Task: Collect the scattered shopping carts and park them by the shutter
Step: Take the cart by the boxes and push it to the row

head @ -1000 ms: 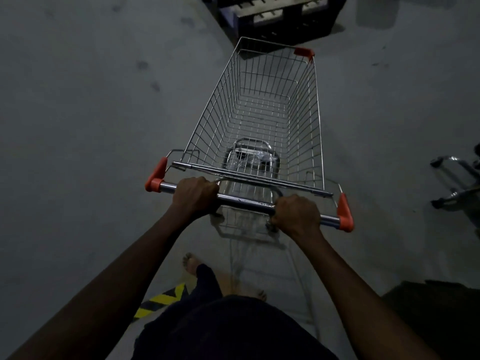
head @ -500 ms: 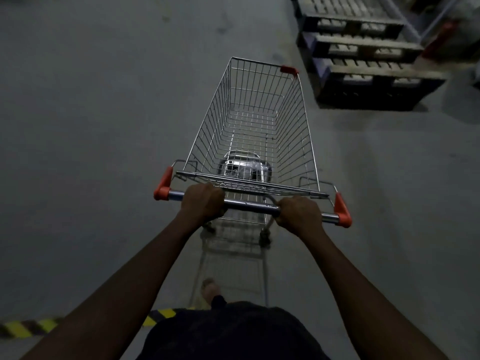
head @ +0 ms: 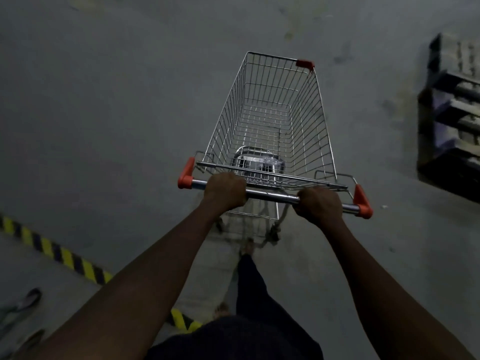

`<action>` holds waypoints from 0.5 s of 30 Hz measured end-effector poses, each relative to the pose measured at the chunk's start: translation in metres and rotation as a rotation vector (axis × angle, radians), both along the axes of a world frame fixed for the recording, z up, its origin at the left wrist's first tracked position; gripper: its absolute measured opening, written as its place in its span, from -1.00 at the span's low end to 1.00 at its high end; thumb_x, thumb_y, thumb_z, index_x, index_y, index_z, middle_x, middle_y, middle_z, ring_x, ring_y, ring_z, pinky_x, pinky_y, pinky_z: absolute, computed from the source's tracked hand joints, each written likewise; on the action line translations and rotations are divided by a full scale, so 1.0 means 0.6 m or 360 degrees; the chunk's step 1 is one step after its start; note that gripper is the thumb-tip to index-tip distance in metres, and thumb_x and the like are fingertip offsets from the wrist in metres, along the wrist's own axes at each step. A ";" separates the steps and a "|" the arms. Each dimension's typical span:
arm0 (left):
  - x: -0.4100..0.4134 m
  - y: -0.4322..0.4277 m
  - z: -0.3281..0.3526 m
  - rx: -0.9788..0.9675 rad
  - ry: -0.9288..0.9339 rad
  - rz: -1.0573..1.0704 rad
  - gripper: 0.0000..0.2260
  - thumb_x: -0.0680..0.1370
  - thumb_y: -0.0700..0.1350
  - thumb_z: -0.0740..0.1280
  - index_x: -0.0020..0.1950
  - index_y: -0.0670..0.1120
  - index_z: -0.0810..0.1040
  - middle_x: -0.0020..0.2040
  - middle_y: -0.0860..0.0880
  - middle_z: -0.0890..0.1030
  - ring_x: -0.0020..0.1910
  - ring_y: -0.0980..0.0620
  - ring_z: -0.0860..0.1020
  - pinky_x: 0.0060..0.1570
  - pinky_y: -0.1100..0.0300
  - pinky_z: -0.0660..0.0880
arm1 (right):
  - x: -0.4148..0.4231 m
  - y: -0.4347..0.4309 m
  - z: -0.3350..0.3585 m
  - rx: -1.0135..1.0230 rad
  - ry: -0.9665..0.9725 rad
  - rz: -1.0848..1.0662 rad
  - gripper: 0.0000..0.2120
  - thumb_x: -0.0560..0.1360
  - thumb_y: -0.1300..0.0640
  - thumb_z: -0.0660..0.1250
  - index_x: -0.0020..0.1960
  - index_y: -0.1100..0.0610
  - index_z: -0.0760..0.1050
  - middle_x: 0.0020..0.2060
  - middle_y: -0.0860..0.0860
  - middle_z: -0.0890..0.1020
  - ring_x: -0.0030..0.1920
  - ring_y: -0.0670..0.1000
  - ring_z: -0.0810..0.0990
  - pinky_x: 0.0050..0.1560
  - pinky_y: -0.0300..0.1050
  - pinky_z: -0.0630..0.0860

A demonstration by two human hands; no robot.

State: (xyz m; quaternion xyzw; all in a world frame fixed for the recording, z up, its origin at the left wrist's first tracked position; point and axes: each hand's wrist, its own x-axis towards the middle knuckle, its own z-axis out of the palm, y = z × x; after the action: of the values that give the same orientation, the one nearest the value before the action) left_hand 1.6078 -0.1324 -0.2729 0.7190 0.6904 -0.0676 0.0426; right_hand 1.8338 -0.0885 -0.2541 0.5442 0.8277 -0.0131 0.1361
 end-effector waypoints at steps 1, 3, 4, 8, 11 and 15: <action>-0.016 0.021 0.000 -0.0005 -0.0001 0.0044 -0.72 0.45 0.09 0.31 -0.02 -0.07 0.61 -0.05 -0.10 0.65 -0.06 -0.14 0.62 -0.11 0.08 0.50 | -0.019 0.031 -0.002 0.0002 0.0010 0.0037 -0.76 0.37 -0.08 0.39 -0.19 0.10 0.59 -0.29 0.09 0.63 -0.24 0.17 0.63 -0.24 -0.07 0.51; -0.053 0.065 0.002 -0.0018 -0.0025 0.0136 -0.73 0.43 0.08 0.32 -0.03 -0.06 0.62 -0.06 -0.10 0.65 -0.07 -0.13 0.62 -0.11 0.07 0.52 | -0.058 0.095 -0.005 0.0016 0.0037 0.0122 -0.76 0.35 -0.08 0.40 -0.23 0.11 0.58 -0.33 0.10 0.61 -0.29 0.17 0.62 -0.26 -0.06 0.53; -0.072 0.088 0.005 -0.0031 -0.0038 0.0186 -0.74 0.43 0.09 0.32 -0.02 -0.05 0.62 -0.06 -0.08 0.65 -0.07 -0.12 0.62 -0.12 0.06 0.52 | -0.080 0.126 -0.005 0.0013 0.0036 0.0161 -0.76 0.35 -0.08 0.41 -0.25 0.11 0.58 -0.35 0.10 0.60 -0.31 0.17 0.62 -0.28 -0.07 0.54; -0.148 0.162 0.016 -0.0081 -0.0055 0.0351 -0.72 0.43 0.11 0.32 0.02 -0.03 0.60 -0.05 -0.05 0.65 -0.05 -0.10 0.63 -0.10 0.05 0.53 | -0.170 0.236 -0.001 -0.0021 0.0034 0.0330 -0.77 0.34 -0.08 0.40 -0.21 0.10 0.60 -0.30 0.09 0.63 -0.27 0.15 0.63 -0.31 -0.13 0.43; -0.215 0.208 0.022 -0.0127 0.0003 0.0476 -0.71 0.41 0.10 0.32 0.01 -0.05 0.62 -0.05 -0.03 0.66 -0.03 -0.09 0.63 -0.10 0.07 0.54 | -0.249 0.305 0.001 -0.0048 0.0079 0.0478 -0.77 0.39 -0.08 0.39 -0.17 0.09 0.62 -0.28 0.07 0.64 -0.28 0.12 0.63 -0.32 -0.16 0.40; -0.312 0.247 0.016 -0.0167 0.0037 0.0619 -0.71 0.42 0.10 0.33 0.02 -0.03 0.62 -0.03 -0.03 0.66 0.00 -0.10 0.62 -0.08 0.07 0.53 | -0.357 0.376 -0.003 -0.0067 0.0115 0.0636 -0.79 0.41 -0.06 0.37 -0.17 0.09 0.62 -0.30 0.06 0.63 -0.31 0.11 0.62 -0.31 -0.15 0.44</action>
State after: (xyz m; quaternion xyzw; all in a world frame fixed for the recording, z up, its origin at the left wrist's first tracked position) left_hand 1.4206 0.0160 -0.2630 0.5682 0.8121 -0.1023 0.0842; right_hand 1.6196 0.1373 -0.2557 0.3654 0.9231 -0.0226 0.1177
